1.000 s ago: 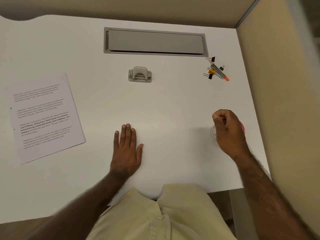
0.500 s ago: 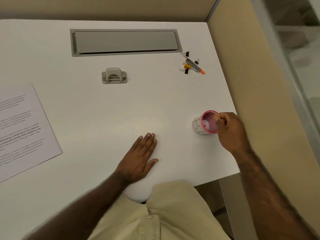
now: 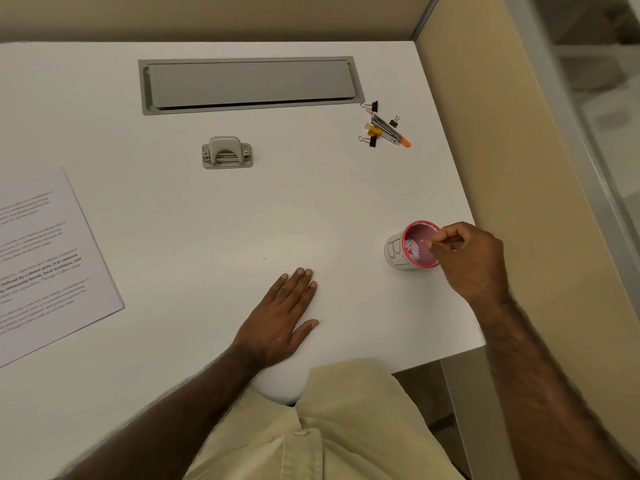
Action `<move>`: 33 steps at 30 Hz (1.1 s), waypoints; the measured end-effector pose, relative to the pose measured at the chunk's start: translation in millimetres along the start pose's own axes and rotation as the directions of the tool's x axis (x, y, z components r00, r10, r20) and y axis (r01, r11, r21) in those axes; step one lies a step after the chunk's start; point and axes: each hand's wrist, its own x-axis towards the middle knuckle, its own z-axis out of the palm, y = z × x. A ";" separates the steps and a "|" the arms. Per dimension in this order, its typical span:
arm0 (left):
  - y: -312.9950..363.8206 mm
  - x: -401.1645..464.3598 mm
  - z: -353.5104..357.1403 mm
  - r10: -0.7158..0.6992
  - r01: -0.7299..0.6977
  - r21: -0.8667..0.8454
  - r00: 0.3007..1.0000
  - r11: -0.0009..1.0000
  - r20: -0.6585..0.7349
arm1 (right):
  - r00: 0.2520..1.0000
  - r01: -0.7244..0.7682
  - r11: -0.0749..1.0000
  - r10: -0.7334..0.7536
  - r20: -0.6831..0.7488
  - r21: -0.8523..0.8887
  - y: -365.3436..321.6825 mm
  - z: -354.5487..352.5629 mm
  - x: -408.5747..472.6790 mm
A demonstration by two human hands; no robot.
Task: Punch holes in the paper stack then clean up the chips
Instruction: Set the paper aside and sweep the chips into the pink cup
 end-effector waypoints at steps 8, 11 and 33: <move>0.8 -0.2 -0.4 0.004 -0.004 0.000 1.000 1.000 -0.015 | 0.999 0.027 0.999 -0.026 -0.028 0.044 -4.0 -3.3 -0.7; 0.7 -0.4 0.1 0.004 -0.003 0.006 1.000 1.000 -0.026 | 0.998 0.055 0.998 -0.054 -0.038 0.039 -5.4 -1.0 -1.5; 4.8 0.3 -8.5 -0.056 0.057 -0.129 0.998 0.990 0.013 | 0.737 0.443 0.895 -0.330 0.590 -0.052 -123.5 198.3 -46.3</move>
